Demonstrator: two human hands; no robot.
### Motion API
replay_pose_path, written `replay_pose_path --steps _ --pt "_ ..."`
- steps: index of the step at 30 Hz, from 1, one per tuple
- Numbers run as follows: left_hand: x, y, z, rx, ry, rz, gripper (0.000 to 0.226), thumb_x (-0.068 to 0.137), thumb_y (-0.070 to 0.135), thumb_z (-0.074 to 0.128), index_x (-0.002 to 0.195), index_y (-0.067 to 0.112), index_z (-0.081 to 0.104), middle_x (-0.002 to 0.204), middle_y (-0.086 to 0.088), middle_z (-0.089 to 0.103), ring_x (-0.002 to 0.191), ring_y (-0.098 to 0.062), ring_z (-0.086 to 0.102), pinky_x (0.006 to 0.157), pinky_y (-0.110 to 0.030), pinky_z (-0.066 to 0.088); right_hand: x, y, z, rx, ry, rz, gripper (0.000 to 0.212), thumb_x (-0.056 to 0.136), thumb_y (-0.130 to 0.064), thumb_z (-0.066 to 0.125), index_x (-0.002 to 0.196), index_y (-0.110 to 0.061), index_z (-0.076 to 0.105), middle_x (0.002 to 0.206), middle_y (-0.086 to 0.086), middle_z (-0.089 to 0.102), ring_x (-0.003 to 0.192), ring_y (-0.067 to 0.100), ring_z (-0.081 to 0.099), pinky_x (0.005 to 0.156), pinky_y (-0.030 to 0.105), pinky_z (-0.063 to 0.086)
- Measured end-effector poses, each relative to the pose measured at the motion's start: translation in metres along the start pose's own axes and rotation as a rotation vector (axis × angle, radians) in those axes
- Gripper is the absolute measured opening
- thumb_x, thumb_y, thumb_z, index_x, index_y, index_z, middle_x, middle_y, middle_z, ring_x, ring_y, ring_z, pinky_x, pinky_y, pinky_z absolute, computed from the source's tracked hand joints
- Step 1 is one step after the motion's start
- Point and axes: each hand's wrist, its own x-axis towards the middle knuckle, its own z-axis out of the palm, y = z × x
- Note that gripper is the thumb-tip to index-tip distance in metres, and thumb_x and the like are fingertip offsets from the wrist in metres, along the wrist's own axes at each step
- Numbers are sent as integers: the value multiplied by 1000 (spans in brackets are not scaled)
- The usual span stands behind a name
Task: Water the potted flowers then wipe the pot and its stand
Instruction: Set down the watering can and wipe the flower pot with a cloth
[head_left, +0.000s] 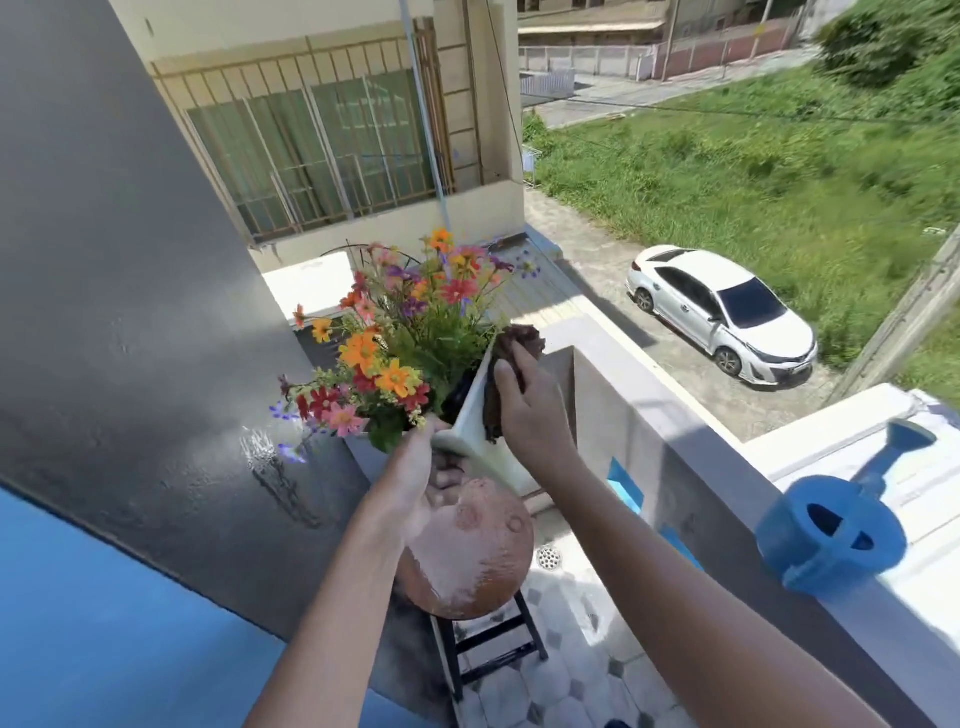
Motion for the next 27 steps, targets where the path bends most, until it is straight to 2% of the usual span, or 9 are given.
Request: replay_pose_path --steps 3,7,13,16,18,20,23,25,27 --pt "-7 -3 2 -97 -36 -25 32 101 24 36 81 4 50 58 -12 49 37 -11 32 32 -18 26 15 20 -9 -113 63 -59 31 101 -10 46 129 -3 57 110 8 49 88 5 41 81 6 32" --pt "-9 3 0 -150 -54 -29 31 100 22 35 79 4 50 59 -13 48 34 -10 34 30 -17 25 -2 50 -7 -129 82 -17 33 96 -12 49 123 2 60 122 19 51 108 22 50 89 20 37" --pt "-6 14 -5 -106 -5 49 32 97 22 36 73 6 47 56 -12 46 33 -10 32 31 -16 21 -54 55 14 -125 13 18 29 91 -14 51 111 1 65 110 18 59 97 27 55 80 23 38" --pt "-6 12 -4 25 33 69 33 97 21 37 69 6 47 54 -11 47 34 -10 31 33 -17 19 -53 39 16 -130 46 -6 20 94 -7 53 109 -1 64 106 13 57 92 20 52 76 17 32" --pt "-4 4 1 116 83 83 35 99 20 38 68 7 48 52 -8 49 34 -9 32 34 -18 20 -48 26 19 -102 67 -24 26 94 -5 51 117 -2 63 108 7 55 95 14 47 79 17 31" --pt "-2 -4 5 157 120 96 36 101 18 36 70 6 50 50 -5 50 35 -9 32 34 -19 20 -40 18 19 -31 87 -29 31 95 -8 49 122 -4 63 114 7 60 103 18 53 83 21 36" --pt "-1 -5 3 99 60 67 31 99 14 34 73 6 50 56 -8 46 34 -8 31 33 -17 19 -27 9 13 86 100 22 36 100 -15 49 133 -6 59 126 4 64 117 15 56 97 23 42" --pt "-4 -3 -2 45 9 52 30 98 18 36 74 5 49 59 -10 47 34 -9 31 32 -16 20 -17 5 6 134 104 37 35 101 -12 50 134 -5 58 121 -5 60 112 5 53 94 11 39" --pt "-6 -5 -6 25 -33 45 32 98 19 36 74 4 51 61 -11 46 35 -9 31 33 -17 21 -3 7 -2 106 107 31 35 101 -13 50 135 -5 57 121 -4 58 112 8 53 96 15 40"
